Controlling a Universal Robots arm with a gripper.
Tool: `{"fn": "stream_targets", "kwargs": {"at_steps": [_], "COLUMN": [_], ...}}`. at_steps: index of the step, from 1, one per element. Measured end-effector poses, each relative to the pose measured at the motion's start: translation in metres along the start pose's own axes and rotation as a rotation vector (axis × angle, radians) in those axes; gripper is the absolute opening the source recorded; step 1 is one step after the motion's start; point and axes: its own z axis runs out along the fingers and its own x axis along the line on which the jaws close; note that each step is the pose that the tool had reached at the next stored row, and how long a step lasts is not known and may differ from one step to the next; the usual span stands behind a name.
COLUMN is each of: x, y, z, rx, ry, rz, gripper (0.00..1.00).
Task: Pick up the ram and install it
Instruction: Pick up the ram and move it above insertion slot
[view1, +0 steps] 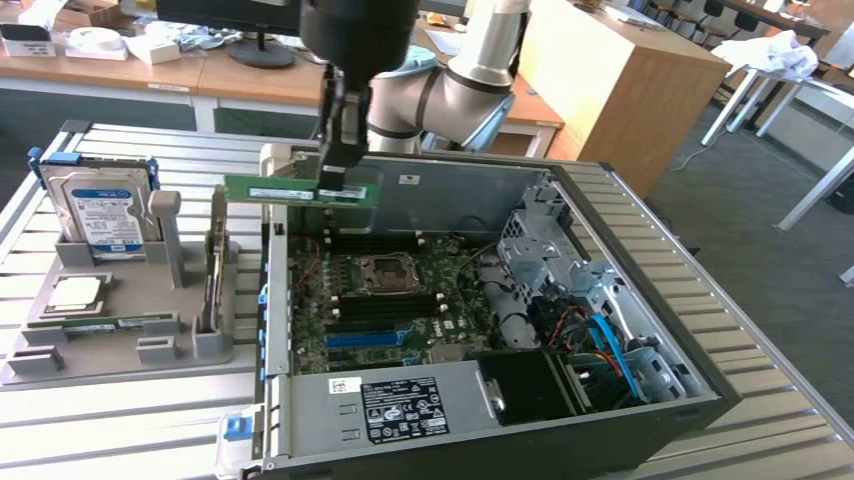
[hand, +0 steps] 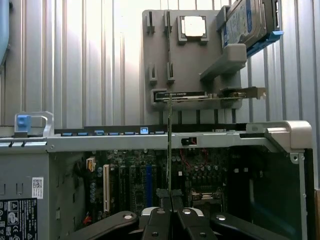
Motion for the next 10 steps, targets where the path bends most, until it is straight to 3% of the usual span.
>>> {"fn": "stream_targets", "kwargs": {"at_steps": [10], "x": [-0.001], "y": [-0.0277], "z": [-0.0014], "rx": [-0.0001], "ry": [0.0000], "rz": [-0.001], "gripper": [0.11]}}
